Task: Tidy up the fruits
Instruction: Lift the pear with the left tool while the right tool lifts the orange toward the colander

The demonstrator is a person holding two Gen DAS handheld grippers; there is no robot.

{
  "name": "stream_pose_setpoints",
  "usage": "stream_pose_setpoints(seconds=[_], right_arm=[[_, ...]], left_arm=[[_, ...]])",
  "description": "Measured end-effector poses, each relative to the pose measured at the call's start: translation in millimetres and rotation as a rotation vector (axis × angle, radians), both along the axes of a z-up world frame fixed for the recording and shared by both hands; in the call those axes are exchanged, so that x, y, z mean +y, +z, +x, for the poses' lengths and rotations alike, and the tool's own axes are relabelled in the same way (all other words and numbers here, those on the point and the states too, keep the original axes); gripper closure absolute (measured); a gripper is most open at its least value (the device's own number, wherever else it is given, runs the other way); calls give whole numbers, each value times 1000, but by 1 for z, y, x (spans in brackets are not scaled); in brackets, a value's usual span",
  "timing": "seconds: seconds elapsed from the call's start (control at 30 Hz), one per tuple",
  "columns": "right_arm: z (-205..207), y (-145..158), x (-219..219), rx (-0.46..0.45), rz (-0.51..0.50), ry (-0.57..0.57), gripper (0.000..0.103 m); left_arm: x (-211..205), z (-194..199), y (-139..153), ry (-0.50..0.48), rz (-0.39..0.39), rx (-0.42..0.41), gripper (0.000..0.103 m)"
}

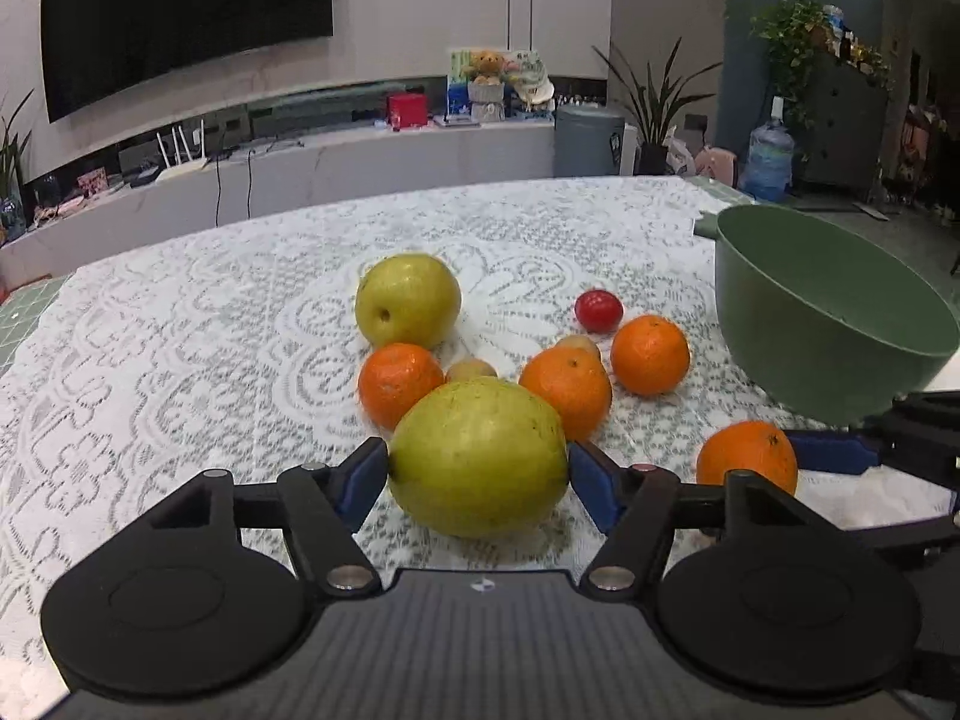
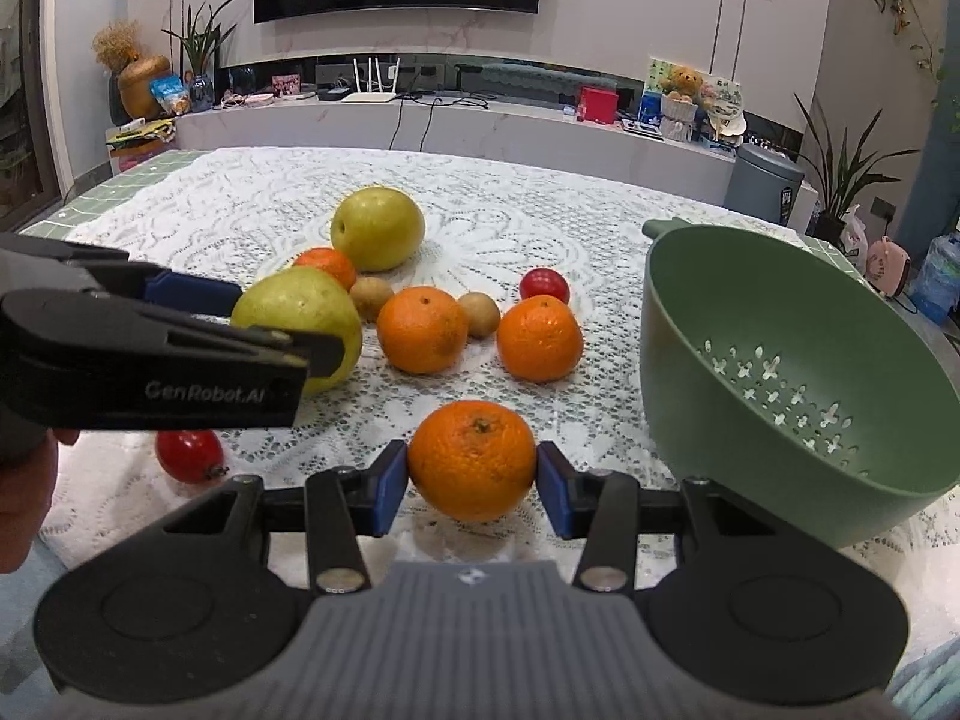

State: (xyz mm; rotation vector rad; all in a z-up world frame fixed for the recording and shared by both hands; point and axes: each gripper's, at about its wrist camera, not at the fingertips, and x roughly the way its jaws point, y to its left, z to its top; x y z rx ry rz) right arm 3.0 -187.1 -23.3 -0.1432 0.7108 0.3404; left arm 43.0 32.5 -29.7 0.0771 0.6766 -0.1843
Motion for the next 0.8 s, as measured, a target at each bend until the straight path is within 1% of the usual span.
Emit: stream_pose_setpoints(seconds=[0.13,0.2,0.37,0.47,0.6,0.7,0.73,0.8], right_arm=[[-2,0,-2,22,24,-7,59],[-3,1,-2,25,30,-5,59],[-4,2,-2,16,30,8,59],[-1,0,-4,27,38,-4,59],[4,-4,-5,46,42,-12,59],[6,-6,-4,54,42,-13,59],[7,-7,-4,55,42,-14,59],[9,-7,-5,56,44,-19,59]], left_arm=[[5,-6,3,1,-26,35,26],[7,-5,2,-1,-31,35,26],[8,5,1,15,-45,31,20],[11,14,-3,28,-76,55,18],[16,24,-8,58,-118,64,15],[21,32,-9,71,-162,77,15],[22,33,-9,67,-170,81,18],[22,32,-9,68,-175,83,18]])
